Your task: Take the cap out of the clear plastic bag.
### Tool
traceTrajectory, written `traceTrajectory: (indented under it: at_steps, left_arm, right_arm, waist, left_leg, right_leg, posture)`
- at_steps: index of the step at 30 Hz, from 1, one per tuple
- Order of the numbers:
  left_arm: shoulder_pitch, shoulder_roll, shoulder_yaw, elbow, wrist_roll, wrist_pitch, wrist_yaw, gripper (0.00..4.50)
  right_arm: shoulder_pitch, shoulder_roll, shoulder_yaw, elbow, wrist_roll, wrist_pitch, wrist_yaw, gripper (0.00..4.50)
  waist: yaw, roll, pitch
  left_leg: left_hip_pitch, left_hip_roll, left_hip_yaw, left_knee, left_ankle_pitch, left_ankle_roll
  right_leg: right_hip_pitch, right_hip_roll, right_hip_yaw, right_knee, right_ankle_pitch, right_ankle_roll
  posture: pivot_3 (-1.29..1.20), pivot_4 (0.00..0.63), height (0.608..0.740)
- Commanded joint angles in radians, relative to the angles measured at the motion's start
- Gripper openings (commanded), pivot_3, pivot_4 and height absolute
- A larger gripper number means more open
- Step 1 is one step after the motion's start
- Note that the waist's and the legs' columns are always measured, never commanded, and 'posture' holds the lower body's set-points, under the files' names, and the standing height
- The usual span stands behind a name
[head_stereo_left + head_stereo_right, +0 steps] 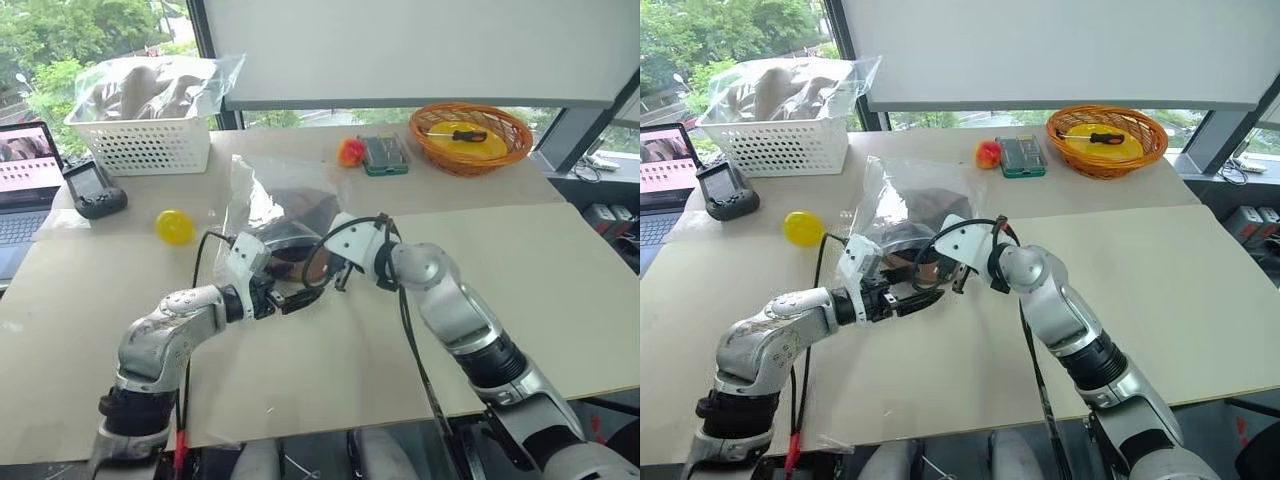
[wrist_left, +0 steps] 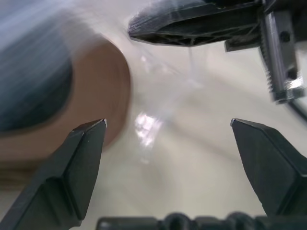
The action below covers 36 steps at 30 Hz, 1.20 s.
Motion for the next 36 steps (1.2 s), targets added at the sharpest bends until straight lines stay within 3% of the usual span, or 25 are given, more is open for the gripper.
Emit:
traceTrajectory:
  at_steps: [1,6,10,15,22,30,36]
  left_arm:
    - [-0.079,-0.208,0.301,-0.009,-0.153,0.258,0.255,4.50]
    - [-0.221,-0.569,0.707,-0.021,-0.234,0.400,0.599,4.50]
    - [-0.242,-0.711,0.823,-0.003,-0.260,0.393,0.832,4.50]
    - [-0.209,-0.732,0.804,0.033,-0.386,0.377,0.942,4.50]
    - [-0.138,-0.655,0.698,0.227,-0.603,0.292,0.974,4.50]
    - [-0.127,-0.545,0.537,0.463,-0.584,0.099,0.891,4.50]
    - [-0.149,-0.564,0.452,0.508,-0.592,-0.040,0.936,4.50]
  right_arm:
    - [-0.016,-0.012,-0.008,-0.051,-0.016,-0.017,0.007,0.01]
    - [-0.019,-0.017,-0.004,-0.042,-0.023,-0.030,0.016,0.01]
    - [-0.036,-0.015,-0.007,-0.029,-0.026,-0.035,0.022,0.01]
    - [-0.042,-0.026,-0.009,-0.028,-0.028,-0.033,0.030,0.01]
    - [-0.046,-0.030,-0.009,-0.030,-0.029,-0.024,0.035,0.01]
    - [-0.045,-0.026,-0.006,-0.042,-0.032,-0.015,0.040,0.01]
    - [-0.041,-0.025,-0.010,-0.056,-0.037,-0.004,0.043,0.01]
  waist:
    - [0.001,0.000,0.000]
    - [0.000,-0.001,0.000]
    - [-0.006,-0.002,0.000]
    - [0.006,-0.002,0.000]
    - [0.010,-0.002,0.000]
    - [0.019,-0.002,0.000]
    - [0.034,-0.003,-0.002]
  left_leg:
    - [0.001,0.000,0.000,0.000,0.000,0.000]
    - [0.000,0.000,0.000,0.000,0.000,0.000]
    - [0.001,0.000,0.000,-0.001,-0.001,-0.002]
    - [0.003,-0.001,0.000,-0.001,-0.001,-0.003]
    - [0.002,-0.001,0.000,-0.001,-0.001,-0.005]
    - [0.002,-0.002,0.001,-0.001,-0.001,-0.005]
    - [0.003,-0.002,0.000,-0.001,-0.001,-0.005]
  right_leg:
    - [0.001,0.000,0.000,-0.001,0.000,0.000]
    - [0.001,0.000,0.000,-0.002,0.001,-0.001]
    - [0.000,0.001,0.001,-0.001,0.003,-0.005]
    - [0.003,0.000,0.001,-0.002,0.003,-0.005]
    - [0.002,0.000,0.001,-0.002,0.004,-0.006]
    - [0.003,0.000,0.001,-0.003,0.004,-0.006]
    - [0.005,-0.001,0.001,-0.004,0.003,-0.005]
  posture:
    - [0.00,0.150,0.736]
    - [0.00,0.150,0.736]
    - [0.00,0.150,0.736]
    - [0.00,0.150,0.736]
    - [0.00,0.150,0.736]
    - [0.00,0.150,0.736]
    - [0.00,0.150,0.736]
